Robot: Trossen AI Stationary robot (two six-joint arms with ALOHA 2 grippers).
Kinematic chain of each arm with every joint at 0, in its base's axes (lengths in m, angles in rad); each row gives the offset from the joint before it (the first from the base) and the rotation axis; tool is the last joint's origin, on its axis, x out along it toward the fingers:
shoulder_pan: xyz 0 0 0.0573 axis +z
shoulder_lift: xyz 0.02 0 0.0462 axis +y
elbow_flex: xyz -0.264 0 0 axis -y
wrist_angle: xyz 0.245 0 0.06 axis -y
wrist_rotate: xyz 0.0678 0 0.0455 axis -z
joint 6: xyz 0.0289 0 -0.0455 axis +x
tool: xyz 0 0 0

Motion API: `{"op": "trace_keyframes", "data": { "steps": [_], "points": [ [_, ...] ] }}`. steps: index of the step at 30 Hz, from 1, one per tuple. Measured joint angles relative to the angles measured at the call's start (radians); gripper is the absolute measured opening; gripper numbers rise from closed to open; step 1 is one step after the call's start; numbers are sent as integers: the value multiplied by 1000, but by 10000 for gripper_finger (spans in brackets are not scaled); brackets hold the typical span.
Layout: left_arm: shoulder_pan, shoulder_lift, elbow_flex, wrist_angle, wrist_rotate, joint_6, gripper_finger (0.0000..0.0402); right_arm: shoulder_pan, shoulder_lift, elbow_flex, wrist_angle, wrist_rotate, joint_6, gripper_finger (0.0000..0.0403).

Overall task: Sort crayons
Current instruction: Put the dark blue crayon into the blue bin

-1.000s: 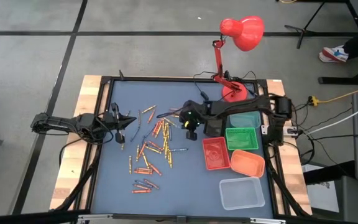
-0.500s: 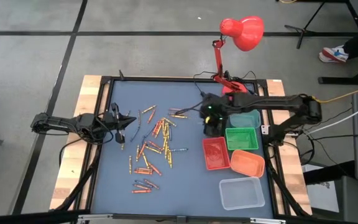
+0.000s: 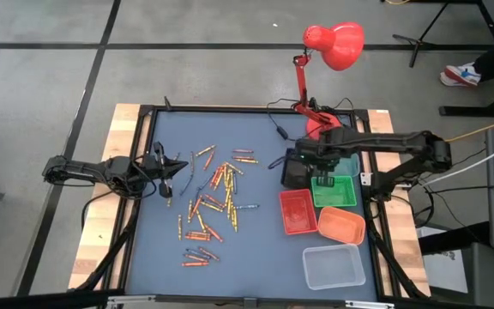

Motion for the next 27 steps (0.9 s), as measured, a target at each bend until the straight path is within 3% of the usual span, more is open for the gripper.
{"op": "trace_keyframes", "data": {
  "steps": [7, 21, 27],
  "points": [
    [0, 0, 0, 0, 0, 0, 2, -15, -18, -136, -16, 131, -1, 24],
    [0, 4, 0, -1, 90, -327, 14, -72, -18, -233, -4, 135, -1, 24],
    [-5, 52, 0, 1, 110, -431, 56, -72, -18, -233, 15, 134, -1, 68]
  ]
}}
